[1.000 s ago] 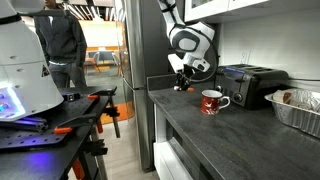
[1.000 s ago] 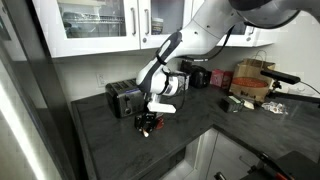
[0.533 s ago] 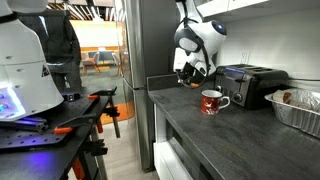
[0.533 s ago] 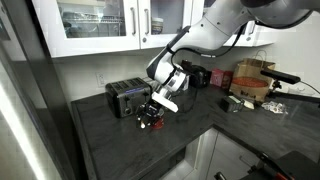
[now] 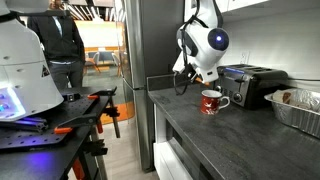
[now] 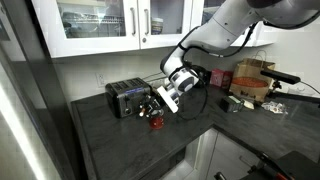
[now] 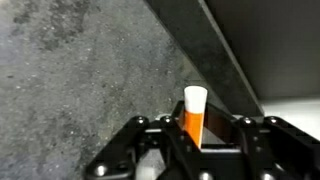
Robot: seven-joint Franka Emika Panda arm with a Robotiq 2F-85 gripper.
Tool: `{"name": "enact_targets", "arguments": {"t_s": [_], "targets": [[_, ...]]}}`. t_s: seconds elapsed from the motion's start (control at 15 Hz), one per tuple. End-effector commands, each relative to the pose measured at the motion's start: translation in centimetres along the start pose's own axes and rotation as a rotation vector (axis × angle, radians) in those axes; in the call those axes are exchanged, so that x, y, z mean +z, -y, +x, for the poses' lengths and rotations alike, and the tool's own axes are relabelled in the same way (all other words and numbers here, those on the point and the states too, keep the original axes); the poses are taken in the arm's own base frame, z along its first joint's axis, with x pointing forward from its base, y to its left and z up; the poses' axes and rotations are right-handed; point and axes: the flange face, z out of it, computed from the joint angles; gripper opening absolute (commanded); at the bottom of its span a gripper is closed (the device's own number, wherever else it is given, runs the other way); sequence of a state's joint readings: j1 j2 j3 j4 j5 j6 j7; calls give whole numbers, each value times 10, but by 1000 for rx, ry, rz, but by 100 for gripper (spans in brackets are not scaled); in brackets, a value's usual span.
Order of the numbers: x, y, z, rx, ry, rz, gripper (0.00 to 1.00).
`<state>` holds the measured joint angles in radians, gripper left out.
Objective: Put the orange marker inside the red mug
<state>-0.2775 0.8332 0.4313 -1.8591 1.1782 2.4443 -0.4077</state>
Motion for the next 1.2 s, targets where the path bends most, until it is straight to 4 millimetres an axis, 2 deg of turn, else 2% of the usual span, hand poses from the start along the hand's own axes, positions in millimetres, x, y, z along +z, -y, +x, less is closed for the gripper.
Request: {"name": "enact_targets", "arguments": {"t_s": [0.0, 0.6, 0.93, 1.13], "targets": [[-10, -4, -7, 56, -37, 95, 7], [-35, -43, -26, 153, -101, 146, 7], [-42, -60, -22, 219, -105, 184, 7], [-50, -65, -12, 252, -103, 244, 7]]}}
